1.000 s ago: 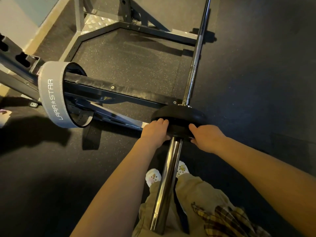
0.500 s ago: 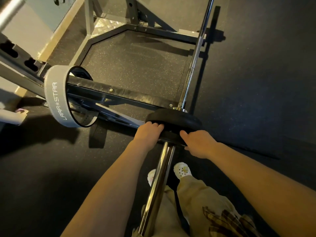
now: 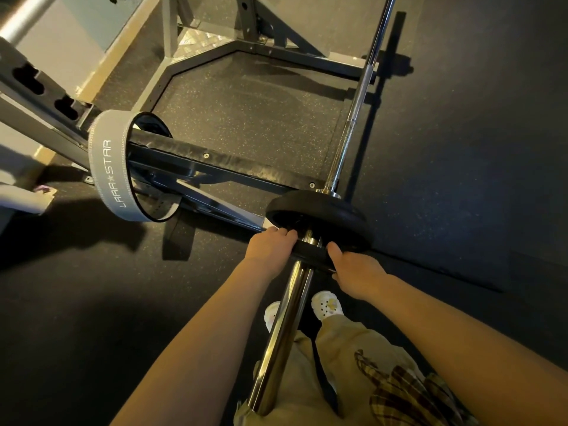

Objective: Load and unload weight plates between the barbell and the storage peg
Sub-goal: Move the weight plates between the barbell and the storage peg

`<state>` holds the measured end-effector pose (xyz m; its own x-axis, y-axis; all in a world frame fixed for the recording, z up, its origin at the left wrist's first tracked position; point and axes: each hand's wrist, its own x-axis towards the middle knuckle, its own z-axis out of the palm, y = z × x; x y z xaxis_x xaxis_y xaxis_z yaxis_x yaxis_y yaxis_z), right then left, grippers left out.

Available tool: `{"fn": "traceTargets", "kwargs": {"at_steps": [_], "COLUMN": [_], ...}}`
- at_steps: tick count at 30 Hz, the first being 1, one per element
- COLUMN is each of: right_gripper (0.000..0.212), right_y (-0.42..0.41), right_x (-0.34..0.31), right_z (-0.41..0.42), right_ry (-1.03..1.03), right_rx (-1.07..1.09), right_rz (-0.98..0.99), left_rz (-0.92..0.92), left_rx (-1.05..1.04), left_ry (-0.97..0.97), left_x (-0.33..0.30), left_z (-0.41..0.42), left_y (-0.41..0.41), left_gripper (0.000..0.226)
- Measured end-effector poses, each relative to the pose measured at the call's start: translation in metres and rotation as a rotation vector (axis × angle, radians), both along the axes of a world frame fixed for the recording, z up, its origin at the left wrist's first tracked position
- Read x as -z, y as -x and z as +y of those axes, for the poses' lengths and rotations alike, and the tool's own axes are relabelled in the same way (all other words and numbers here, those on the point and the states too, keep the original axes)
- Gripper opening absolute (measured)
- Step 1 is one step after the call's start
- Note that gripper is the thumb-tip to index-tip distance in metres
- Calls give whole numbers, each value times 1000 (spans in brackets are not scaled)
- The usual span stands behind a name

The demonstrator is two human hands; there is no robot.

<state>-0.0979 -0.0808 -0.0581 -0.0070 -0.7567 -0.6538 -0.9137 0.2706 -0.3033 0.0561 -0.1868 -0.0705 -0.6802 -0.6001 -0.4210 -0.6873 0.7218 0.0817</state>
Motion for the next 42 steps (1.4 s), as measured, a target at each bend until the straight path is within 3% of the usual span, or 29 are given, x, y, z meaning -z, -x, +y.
{"fn": "traceTargets", "kwargs": {"at_steps": [3,8,19,25,34,42], "right_gripper": [63,61,62,58,60,47], "right_y": [0,-21,-28,-43,-40,-30], "right_x": [0,-6,-2,0,4,11], "right_z": [1,18,28,40,42,34], "right_ry": [18,21,10,-18,-16,-75], "right_rx": [6,-53,-29,-33,-119,-153], "right_rz": [24,-23,11,15,0,-125], "left_rz": [13,-1,70,4,49,84], "left_rx": [-21,133,-78,37,-161,-345], "left_ry": [-3,-9,-39,0,-46,-79], "left_x": [-1,-5,-5,-13,-12,-15], "left_z": [3,8,38,38,65,85], "left_y": [-3,-30,-37,-42,-51,-47], "left_gripper": [43,37,44,39,39,45]}}
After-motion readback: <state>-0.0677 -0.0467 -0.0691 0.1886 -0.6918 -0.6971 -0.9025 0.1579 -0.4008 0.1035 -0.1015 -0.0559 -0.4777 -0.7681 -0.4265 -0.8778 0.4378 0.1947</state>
